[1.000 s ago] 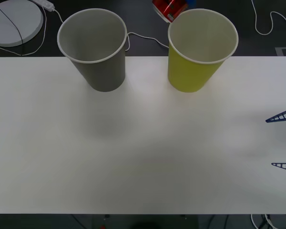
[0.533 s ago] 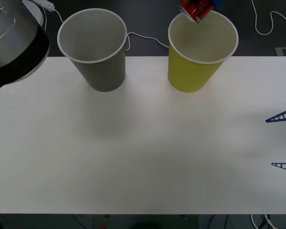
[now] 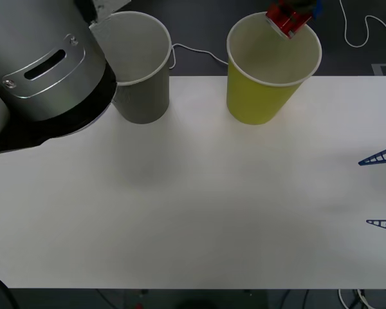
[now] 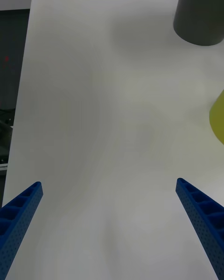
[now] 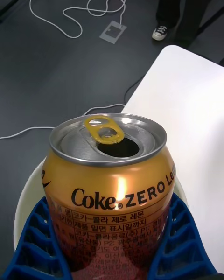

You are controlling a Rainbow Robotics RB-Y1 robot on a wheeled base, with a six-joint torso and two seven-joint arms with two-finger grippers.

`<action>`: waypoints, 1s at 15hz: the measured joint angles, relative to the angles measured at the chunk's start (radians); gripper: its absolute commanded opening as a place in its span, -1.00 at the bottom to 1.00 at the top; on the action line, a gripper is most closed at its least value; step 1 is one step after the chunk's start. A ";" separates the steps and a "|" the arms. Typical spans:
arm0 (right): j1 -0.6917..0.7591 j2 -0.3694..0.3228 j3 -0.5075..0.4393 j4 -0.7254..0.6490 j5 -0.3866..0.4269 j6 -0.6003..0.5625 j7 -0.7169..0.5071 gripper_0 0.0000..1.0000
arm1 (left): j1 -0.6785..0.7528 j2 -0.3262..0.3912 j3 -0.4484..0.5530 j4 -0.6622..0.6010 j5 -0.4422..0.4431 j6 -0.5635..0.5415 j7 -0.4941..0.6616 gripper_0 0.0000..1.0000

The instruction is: Put the can into the green bin and the plastic bottle into the gray bin

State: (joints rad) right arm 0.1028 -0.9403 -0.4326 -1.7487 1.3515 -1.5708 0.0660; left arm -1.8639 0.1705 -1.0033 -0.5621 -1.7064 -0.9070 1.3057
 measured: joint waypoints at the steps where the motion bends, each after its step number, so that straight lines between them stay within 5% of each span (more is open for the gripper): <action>1: 0.000 0.000 0.000 0.000 0.000 0.000 0.000 1.00 | 0.000 -0.002 0.000 0.002 -0.001 0.002 -0.003 -0.67; 2: 0.000 0.000 0.000 0.000 0.000 0.000 0.000 1.00 | 0.000 -0.002 0.000 0.003 -0.001 0.002 -0.008 0.37; 3: 0.000 0.000 0.000 0.000 0.000 0.000 0.000 1.00 | 0.000 -0.002 0.000 0.006 -0.001 0.002 -0.017 1.00; 10: 0.000 0.000 0.000 0.000 0.000 0.000 0.000 1.00 | 0.001 0.008 0.000 0.020 0.030 -0.010 -0.077 1.00; 15: 0.000 0.000 0.000 0.000 0.000 0.000 0.000 1.00 | 0.047 0.201 0.003 -0.143 0.212 -0.102 -0.196 1.00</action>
State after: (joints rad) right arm 0.1028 -0.9403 -0.4326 -1.7488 1.3514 -1.5708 0.0660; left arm -1.8169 0.3719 -1.0004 -0.7053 -1.4942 -1.0088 1.1098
